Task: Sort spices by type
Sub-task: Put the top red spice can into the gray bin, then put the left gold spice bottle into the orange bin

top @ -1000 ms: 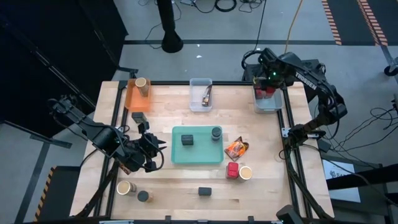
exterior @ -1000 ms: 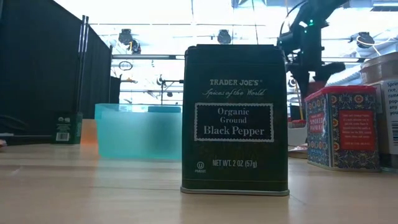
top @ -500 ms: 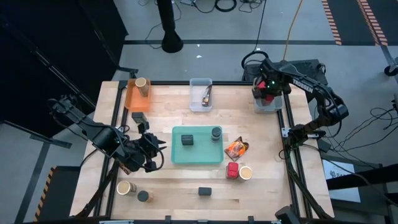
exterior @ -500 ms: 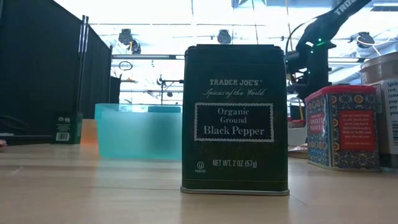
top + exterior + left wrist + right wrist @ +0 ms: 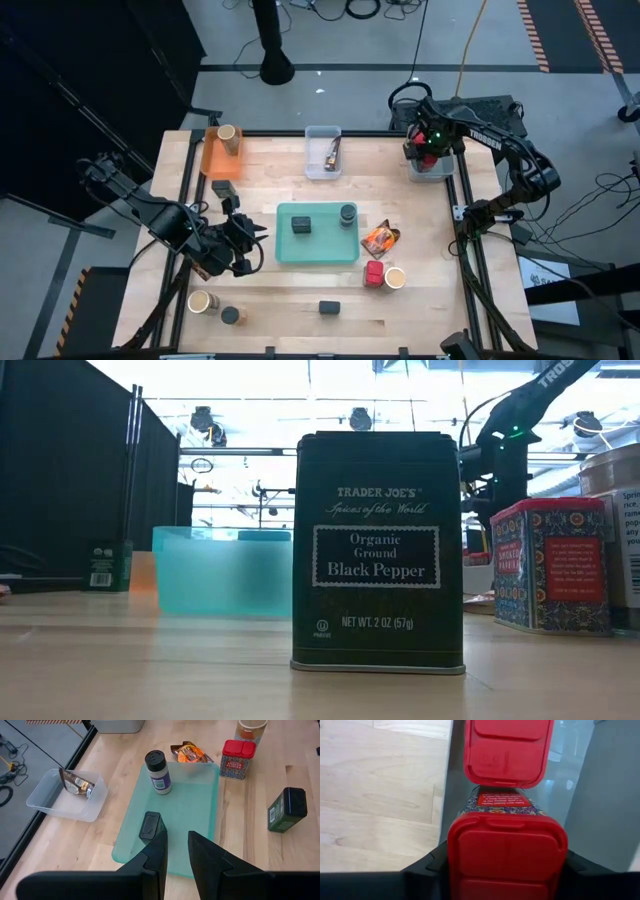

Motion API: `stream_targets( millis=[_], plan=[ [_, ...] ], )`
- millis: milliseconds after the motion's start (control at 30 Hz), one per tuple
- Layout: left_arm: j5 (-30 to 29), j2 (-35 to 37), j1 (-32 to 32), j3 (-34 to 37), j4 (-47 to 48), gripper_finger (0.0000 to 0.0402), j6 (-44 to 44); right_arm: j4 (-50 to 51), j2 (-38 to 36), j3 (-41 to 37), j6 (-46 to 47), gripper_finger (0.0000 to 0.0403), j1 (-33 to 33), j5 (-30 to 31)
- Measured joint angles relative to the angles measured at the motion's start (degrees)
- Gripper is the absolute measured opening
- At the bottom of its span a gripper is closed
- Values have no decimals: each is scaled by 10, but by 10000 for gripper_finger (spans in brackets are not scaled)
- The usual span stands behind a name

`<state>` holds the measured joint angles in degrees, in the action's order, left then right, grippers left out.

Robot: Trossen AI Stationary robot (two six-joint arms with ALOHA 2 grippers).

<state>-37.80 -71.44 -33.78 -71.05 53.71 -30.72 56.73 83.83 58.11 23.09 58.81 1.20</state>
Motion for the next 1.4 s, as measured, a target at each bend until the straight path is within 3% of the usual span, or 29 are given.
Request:
stream_targets(
  millis=[167, 533, 833, 1067, 1267, 1400],
  plan=[
    [0, 0, 0, 0, 0, 80, 0, -5, 0, 0, -5, 231, 0, 0],
    [0, 0, 0, 0, 0, 79, 0, -9, 0, 0, -13, 232, 0, 2],
    [0, 0, 0, 0, 0, 80, -1, -6, 0, 0, -13, 283, 0, 0],
    [0, 0, 0, 0, 0, 79, -2, 63, -4, 43, -19, 308, 0, 5],
    [-2, 0, 0, 0, 0, 79, -2, 90, -54, 113, -21, 310, -17, 37],
    [-4, 0, 0, 0, -1, 80, -1, 64, -115, 135, -23, 310, -73, 34]
  ],
)
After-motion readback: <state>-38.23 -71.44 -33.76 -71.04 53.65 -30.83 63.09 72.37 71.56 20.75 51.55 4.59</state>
